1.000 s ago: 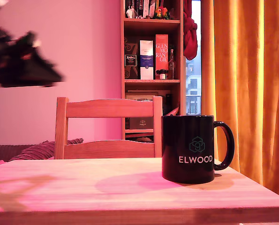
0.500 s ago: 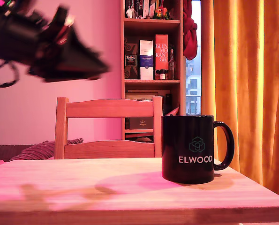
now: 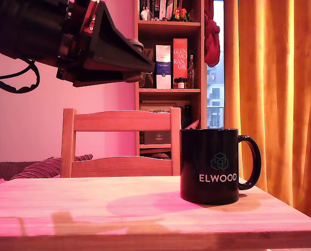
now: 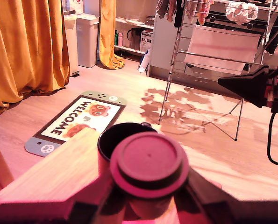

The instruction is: Pick up the coffee capsules on the table and drop them inside the coffee cup

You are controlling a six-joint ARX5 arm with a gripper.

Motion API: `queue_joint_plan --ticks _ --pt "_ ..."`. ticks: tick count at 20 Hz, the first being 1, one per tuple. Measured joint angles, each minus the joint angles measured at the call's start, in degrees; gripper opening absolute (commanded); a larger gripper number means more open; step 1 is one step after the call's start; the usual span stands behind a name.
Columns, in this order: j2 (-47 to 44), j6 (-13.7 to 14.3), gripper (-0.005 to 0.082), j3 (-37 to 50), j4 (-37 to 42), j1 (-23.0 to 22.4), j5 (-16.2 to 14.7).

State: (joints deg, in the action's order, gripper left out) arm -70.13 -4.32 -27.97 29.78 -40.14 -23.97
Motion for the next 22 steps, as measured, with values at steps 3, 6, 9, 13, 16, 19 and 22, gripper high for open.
queue_joint_plan --ticks 3,6,9,13,16,19,22 --pt "0.0 0.0 0.0127 0.0 -0.2 0.0 0.0" --pt "0.0 0.0 0.0127 0.0 -0.3 0.0 0.7" --pt "0.0 0.0 0.0127 -0.1 -2.6 0.0 2.7" --pt "0.0 1.9 0.0127 -3.7 -8.8 -0.1 3.0" --pt "-0.3 3.7 0.0127 -8.5 -11.7 -0.7 3.0" --pt "-4.2 4.5 0.0127 -12.3 -13.9 -1.3 2.8" --pt "-9.6 5.8 0.0127 -15.4 -17.2 -2.6 2.6"
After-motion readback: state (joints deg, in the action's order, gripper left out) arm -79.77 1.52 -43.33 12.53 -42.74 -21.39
